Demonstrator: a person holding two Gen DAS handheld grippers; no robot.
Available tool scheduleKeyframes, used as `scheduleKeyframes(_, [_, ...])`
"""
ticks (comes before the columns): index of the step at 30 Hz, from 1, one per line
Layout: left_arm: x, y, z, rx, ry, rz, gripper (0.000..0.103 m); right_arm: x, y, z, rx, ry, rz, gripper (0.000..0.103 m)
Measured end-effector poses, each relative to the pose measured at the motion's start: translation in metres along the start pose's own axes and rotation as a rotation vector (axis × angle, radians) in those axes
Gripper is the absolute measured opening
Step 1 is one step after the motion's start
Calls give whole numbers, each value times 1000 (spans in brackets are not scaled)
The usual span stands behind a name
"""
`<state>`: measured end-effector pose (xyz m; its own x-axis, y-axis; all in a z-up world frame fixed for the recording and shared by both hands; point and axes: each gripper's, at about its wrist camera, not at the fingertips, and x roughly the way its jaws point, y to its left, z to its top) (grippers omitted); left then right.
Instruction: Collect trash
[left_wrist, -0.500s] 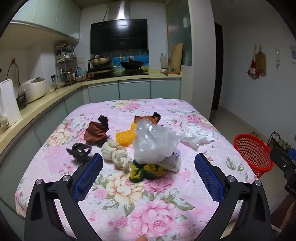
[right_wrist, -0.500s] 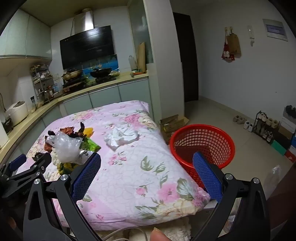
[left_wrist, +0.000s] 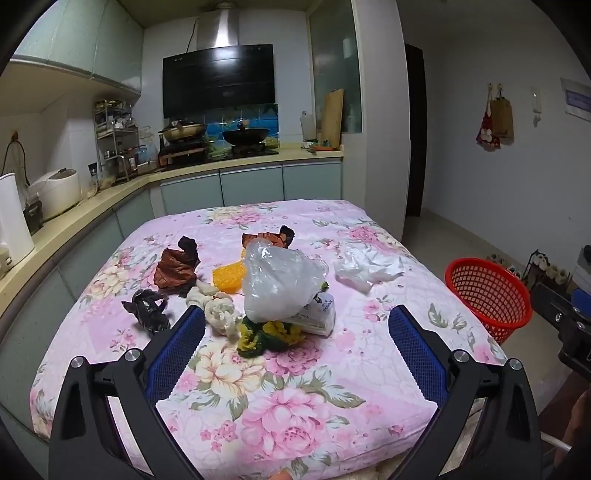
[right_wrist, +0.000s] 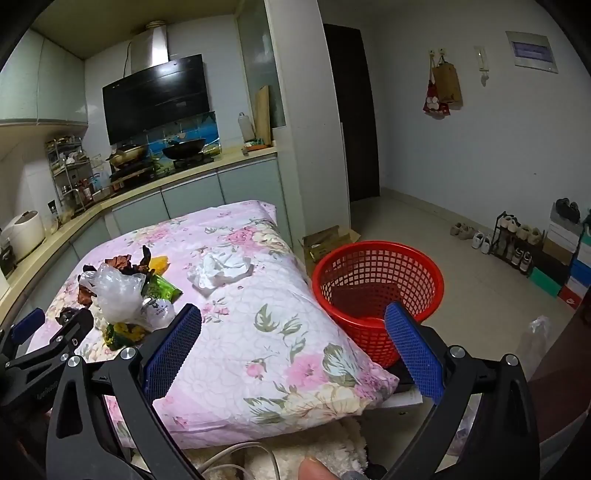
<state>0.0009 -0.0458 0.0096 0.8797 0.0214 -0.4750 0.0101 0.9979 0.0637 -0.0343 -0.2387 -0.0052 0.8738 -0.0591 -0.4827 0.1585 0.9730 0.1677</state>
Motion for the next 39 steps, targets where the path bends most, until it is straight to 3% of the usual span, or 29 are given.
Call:
scheduleKeyframes(15, [-20,6,-12,22,-15,-53,96,-11,2,-1,6,-8,-41,96])
scheduleKeyframes(39, [-17,3,-13,36,5,-65,96,-11,-4,-3,14,5,-51,96])
